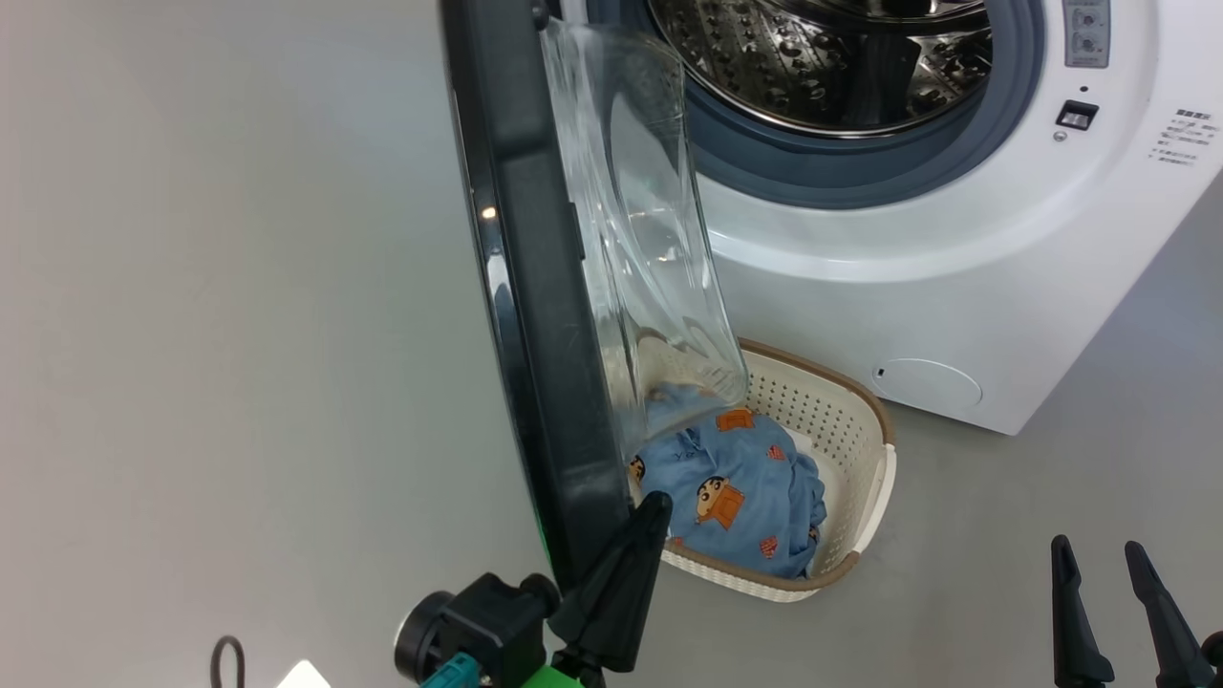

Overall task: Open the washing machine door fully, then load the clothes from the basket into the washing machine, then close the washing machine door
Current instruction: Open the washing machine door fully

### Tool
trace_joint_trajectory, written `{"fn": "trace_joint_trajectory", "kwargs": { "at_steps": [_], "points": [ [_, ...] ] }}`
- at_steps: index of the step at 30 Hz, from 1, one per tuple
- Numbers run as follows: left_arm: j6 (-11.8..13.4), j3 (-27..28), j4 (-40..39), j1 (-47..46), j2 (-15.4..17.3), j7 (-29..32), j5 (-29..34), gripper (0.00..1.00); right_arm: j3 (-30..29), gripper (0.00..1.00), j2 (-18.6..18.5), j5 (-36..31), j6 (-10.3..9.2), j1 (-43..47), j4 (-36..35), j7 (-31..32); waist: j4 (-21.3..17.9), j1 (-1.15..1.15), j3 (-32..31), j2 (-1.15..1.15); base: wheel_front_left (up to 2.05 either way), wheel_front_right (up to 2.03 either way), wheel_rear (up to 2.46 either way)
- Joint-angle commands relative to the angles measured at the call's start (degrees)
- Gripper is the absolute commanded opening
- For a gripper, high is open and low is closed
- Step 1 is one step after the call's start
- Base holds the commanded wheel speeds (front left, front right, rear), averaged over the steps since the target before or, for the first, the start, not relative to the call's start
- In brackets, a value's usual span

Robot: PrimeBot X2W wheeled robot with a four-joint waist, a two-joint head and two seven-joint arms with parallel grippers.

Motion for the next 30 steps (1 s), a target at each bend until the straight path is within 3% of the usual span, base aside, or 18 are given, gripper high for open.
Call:
{"fn": "trace_joint_trajectory", "kwargs": {
  "at_steps": [1,15,30],
  "points": [
    [1.16,3.36,-1.58,-1.94,1.16,-0.27,0.64,0.0,1.77,1.0,-0.82,-0.28,0.09,-1.88,-1.14,-0.69,0.37,0.0,0.07,0.0,0.0,0.0,0.0],
    [1.9,4.05,-2.45,-2.19,2.89,0.35,1.13,0.0,2.08,1.0,-0.82,-0.26,0.09,-2.05,-0.65,-0.69,3.78,0.0,-0.16,0.0,0.0,0.0,0.0],
    [5.6,10.51,-1.83,-0.94,6.51,-0.67,0.77,0.0,3.32,1.0,-1.15,-0.44,0.09,-2.43,-0.04,-0.69,6.23,0.0,0.06,0.0,0.0,0.0,0.0]
  ]
}}
